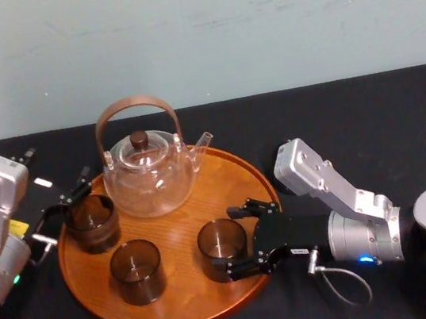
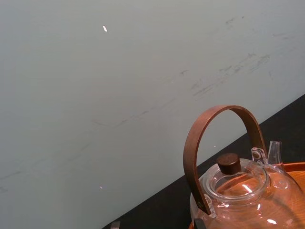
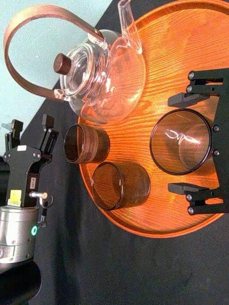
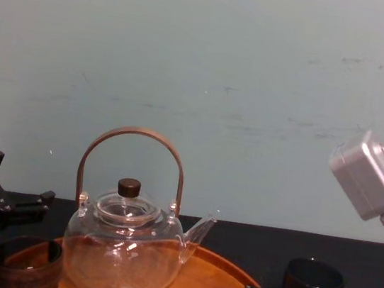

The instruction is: Pick up the glass from the table and place it on the tray.

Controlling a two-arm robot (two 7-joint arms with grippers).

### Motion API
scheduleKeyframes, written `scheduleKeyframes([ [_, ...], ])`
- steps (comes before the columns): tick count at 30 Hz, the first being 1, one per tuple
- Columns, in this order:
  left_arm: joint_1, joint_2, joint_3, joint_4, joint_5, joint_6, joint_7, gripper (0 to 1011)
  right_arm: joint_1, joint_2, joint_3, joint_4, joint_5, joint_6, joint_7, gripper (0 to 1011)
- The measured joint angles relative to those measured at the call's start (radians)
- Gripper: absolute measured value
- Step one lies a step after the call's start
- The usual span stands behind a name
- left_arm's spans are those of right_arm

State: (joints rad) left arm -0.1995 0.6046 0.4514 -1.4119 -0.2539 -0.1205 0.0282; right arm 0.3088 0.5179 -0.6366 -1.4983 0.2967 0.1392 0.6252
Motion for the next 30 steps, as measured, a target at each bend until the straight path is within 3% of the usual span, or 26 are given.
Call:
scheduleKeyframes([
  [15,0.0,0.0,0.0,0.0,0.0,0.0,0.0,1002,-0.006,0.006,0.01,-0.002,0.016,-0.006,0.007,1002],
  [22,0.0,0.0,0.0,0.0,0.0,0.0,0.0,1001,-0.039,0.056,0.039,-0.04,0.066,-0.035,0.043,1002],
  [30,0.0,0.0,0.0,0.0,0.0,0.0,0.0,1001,-0.1,0.147,0.084,-0.103,0.126,-0.07,0.069,1002],
])
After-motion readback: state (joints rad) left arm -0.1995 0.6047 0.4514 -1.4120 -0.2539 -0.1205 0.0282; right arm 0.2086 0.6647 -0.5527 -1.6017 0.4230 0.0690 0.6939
